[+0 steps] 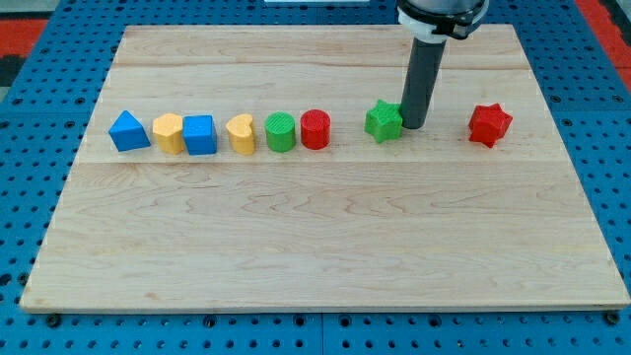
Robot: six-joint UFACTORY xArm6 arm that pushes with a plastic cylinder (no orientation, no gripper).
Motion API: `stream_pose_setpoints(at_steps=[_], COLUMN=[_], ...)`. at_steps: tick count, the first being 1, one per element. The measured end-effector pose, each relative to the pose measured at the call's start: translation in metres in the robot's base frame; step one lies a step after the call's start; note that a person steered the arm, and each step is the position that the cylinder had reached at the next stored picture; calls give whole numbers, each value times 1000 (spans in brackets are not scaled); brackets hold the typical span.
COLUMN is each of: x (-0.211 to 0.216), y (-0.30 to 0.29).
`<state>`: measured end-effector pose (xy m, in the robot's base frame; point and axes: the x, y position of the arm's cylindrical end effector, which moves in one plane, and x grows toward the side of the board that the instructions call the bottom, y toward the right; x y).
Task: Move both the stars to the right side of the red circle
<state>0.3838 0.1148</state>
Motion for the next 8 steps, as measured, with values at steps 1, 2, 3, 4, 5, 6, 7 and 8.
stream_pose_setpoints(at_steps=[1, 2, 3, 4, 5, 6, 7, 8], x=[9, 29, 51, 56, 56, 20, 3, 10], y=[-22, -37, -13, 55, 177, 207, 141, 98])
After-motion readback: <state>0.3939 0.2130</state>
